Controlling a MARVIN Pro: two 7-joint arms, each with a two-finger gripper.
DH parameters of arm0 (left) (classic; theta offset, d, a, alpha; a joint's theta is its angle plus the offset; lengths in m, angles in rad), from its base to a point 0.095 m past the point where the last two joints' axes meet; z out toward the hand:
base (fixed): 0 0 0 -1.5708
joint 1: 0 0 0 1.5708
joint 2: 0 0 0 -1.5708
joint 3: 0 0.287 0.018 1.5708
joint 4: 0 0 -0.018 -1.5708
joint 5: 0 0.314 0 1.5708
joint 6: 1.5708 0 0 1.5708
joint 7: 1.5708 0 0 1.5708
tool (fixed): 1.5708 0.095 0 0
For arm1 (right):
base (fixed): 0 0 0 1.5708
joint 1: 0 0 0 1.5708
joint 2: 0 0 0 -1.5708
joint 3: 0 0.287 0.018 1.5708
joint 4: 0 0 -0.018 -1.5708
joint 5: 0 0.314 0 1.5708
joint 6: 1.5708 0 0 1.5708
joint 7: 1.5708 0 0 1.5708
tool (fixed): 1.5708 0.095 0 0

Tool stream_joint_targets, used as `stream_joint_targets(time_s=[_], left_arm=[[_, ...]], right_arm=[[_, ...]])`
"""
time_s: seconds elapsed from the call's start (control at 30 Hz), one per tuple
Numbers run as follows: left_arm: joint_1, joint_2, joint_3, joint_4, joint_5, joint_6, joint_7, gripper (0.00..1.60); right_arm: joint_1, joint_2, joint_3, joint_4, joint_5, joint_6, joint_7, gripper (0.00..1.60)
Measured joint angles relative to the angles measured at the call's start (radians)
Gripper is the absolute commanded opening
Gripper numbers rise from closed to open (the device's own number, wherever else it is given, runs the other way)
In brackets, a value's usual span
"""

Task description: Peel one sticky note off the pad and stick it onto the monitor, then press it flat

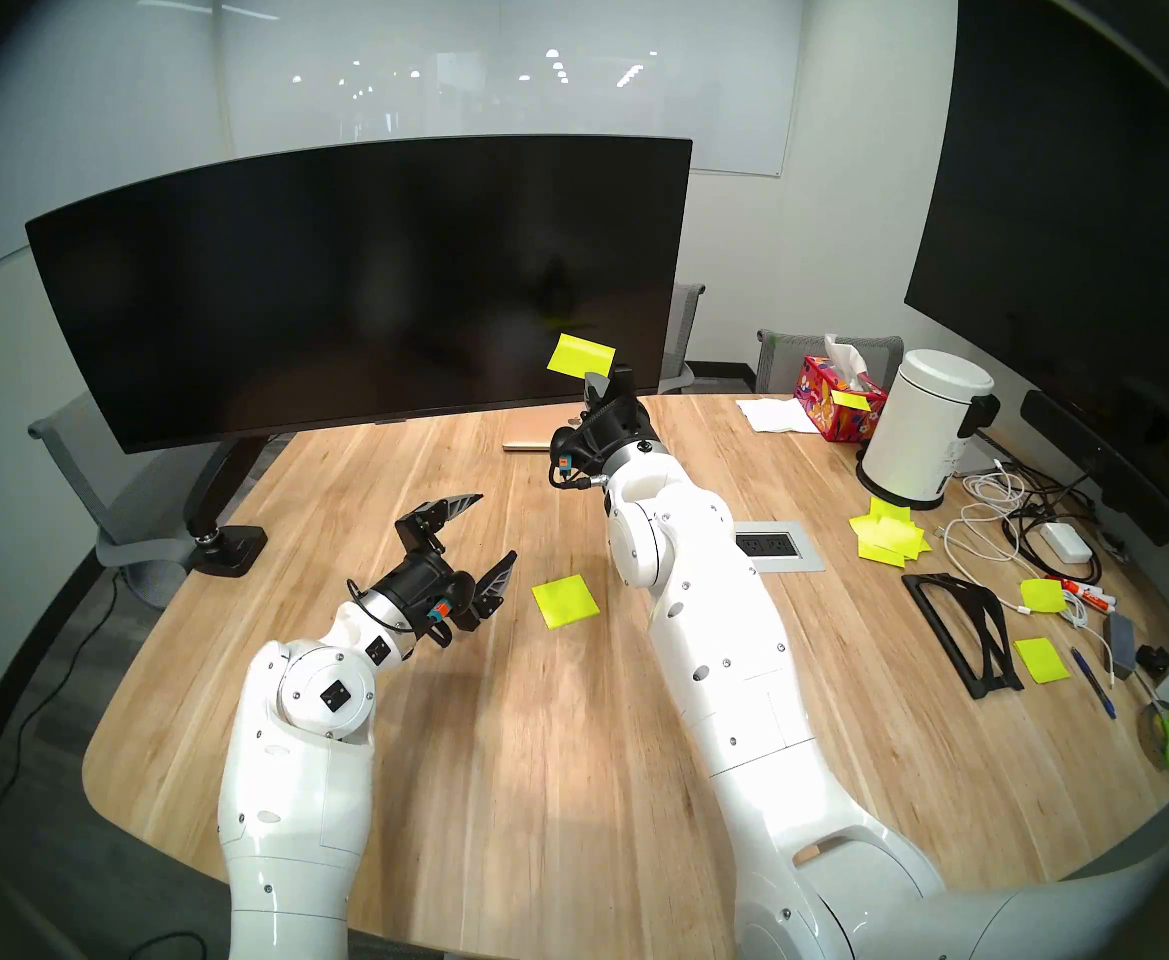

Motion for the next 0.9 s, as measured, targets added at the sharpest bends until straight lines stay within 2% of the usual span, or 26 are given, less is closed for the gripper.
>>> stream_joint_targets(time_s=[0.3,0.9], left_arm=[[0.000,-0.001,0.000,0.000,0.000,0.000,0.000,1.60],[0.000,-0.002,-0.001,0.000,0.001,-0.001,0.000,1.60]], right_arm=[[-0.003,0.015,-0.013,0.026,-0.050,0.041,-0.132,0.00],[0.001,0.017,-0.023,0.080,-0.120,0.105,-0.271,0.00]])
